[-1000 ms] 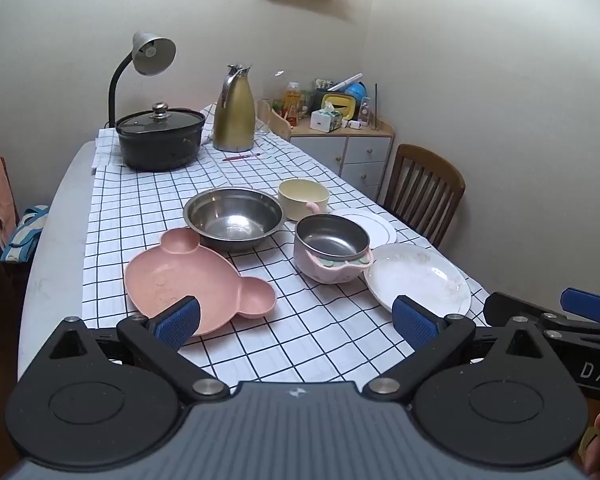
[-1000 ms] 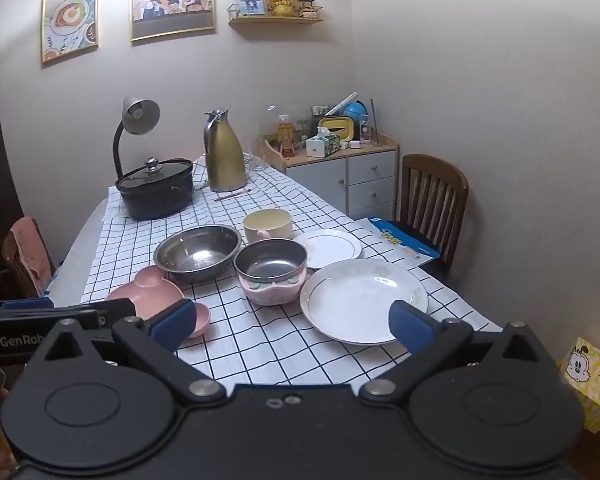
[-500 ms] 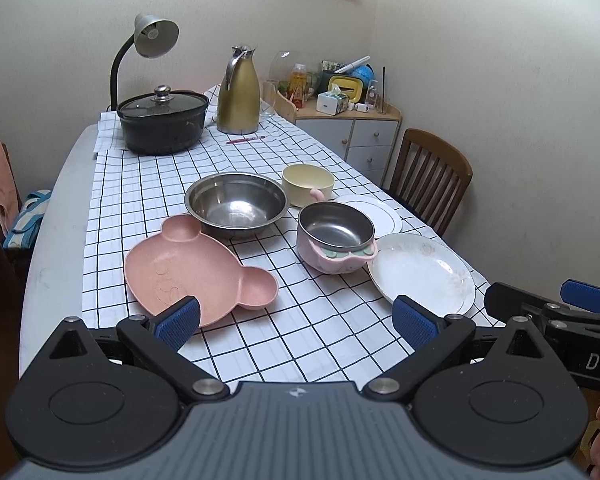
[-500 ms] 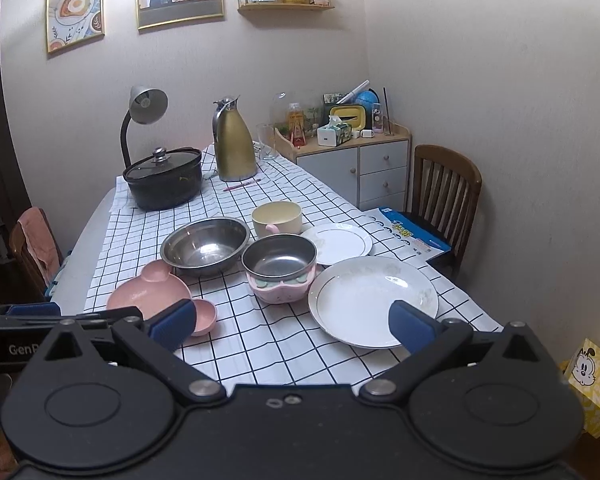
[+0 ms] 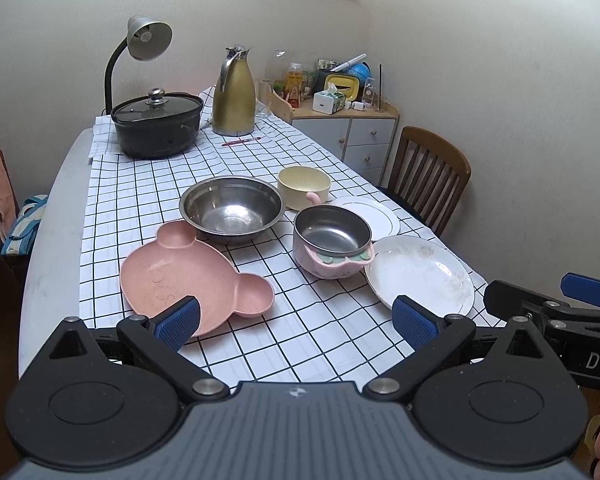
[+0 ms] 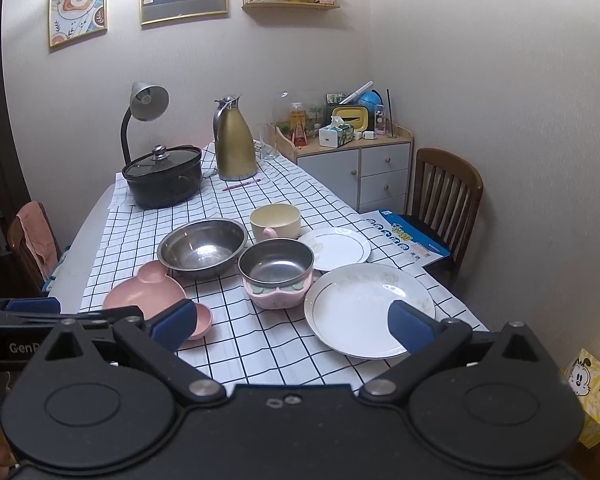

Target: Organize plates and bowls

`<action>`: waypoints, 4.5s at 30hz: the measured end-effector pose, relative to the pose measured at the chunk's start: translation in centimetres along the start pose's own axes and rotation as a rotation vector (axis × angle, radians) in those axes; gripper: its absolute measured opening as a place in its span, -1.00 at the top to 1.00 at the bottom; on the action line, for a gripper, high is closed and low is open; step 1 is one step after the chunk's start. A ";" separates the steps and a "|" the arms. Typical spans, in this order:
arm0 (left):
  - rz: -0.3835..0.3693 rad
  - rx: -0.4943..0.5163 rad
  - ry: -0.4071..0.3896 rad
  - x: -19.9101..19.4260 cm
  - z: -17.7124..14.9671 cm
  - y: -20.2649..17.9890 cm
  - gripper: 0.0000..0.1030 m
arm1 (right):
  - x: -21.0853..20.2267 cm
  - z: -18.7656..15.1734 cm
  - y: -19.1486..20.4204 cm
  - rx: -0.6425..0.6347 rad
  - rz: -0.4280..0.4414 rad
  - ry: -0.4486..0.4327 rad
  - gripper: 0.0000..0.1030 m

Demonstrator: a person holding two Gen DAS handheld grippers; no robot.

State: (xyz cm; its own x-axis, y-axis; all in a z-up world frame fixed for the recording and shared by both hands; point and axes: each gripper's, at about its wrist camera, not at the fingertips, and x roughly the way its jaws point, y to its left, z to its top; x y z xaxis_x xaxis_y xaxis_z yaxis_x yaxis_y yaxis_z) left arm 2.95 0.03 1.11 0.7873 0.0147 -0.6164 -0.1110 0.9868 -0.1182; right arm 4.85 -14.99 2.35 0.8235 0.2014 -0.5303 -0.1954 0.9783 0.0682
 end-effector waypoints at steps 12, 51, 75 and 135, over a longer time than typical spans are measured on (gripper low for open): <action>0.011 -0.003 -0.005 0.7 0.2 -0.4 -0.99 | 1.0 0.6 -0.9 0.005 0.028 0.011 -0.96; 0.083 -0.113 0.114 14.5 2.6 -9.7 -0.99 | 14.5 4.7 -14.8 -0.114 0.116 0.124 -0.96; 0.105 -0.318 0.363 27.1 -0.6 -10.8 -0.24 | 32.0 3.3 -23.0 -0.241 0.321 0.511 -0.06; -0.186 -0.205 0.470 20.4 -6.6 -8.4 0.69 | 21.0 -2.5 -21.4 -0.098 0.265 0.540 0.75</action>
State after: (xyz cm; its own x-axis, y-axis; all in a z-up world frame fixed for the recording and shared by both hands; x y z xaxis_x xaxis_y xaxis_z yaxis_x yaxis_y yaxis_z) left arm 15.94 -9.06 -15.57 0.4546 -0.2776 -0.8463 -0.1487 0.9132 -0.3793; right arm 25.01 -31.80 -12.34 0.3585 0.3598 -0.8614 -0.4261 0.8841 0.1919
